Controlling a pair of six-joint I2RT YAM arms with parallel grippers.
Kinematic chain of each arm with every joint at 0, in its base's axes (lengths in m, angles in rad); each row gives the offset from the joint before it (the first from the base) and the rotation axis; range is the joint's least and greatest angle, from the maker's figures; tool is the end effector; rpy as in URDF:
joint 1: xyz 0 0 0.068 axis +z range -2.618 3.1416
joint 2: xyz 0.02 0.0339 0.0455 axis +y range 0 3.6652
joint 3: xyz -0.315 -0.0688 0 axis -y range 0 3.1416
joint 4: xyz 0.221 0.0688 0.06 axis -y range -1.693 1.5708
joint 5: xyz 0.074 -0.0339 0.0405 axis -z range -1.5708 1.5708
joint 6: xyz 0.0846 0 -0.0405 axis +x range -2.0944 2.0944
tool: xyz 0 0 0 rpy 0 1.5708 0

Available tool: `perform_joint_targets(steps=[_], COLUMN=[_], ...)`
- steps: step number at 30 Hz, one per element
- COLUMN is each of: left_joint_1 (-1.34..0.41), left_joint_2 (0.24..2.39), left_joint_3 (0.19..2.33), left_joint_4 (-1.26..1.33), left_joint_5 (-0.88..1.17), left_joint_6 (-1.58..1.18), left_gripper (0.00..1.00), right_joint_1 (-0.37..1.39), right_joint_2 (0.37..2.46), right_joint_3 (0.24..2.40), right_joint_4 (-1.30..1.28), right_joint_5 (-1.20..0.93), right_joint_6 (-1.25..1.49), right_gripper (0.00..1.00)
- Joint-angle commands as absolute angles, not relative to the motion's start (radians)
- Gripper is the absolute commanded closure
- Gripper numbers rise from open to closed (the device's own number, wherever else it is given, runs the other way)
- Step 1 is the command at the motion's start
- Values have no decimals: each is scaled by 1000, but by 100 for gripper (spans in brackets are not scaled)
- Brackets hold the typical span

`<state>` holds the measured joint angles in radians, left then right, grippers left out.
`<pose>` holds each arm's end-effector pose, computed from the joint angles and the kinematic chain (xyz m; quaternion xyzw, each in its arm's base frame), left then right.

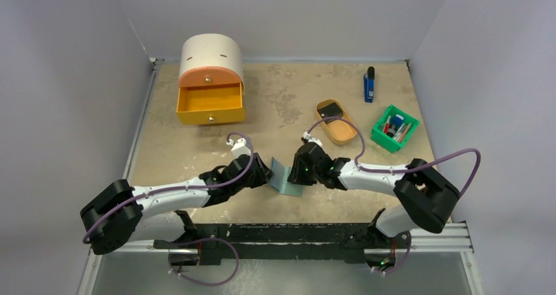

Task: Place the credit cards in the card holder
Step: Open the card holder at the center of the board.

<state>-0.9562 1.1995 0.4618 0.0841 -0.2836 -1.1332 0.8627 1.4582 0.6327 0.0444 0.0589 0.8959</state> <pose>0.1536 -0.1766 0.2084 -0.1408 0.8787 -0.3154 0.3297 0.1931 0.2179 0.1932 0.0266 0.9223 0.2788 0.2661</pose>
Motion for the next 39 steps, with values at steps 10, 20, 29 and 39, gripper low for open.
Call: perform_joint_targets(steps=[10, 20, 29, 39], left_joint_1=[-946, -946, -946, -944], left_joint_2=[1138, 1175, 1132, 1186], left_joint_3=[422, 419, 418, 417], left_joint_4=[165, 184, 197, 271], left_joint_5=[-269, -254, -255, -185], left_joint_6=[-1137, -1136, -1138, -1130], left_gripper=[66, 85, 74, 78], right_joint_1=[860, 861, 860, 859], right_joint_2=[1450, 1436, 1347, 1378], right_joint_3=[575, 571, 561, 542], right_joint_4=[32, 38, 11, 34], right_joint_5=[83, 73, 89, 79], right_joint_6=[885, 889, 908, 920], right_gripper=[65, 65, 60, 61])
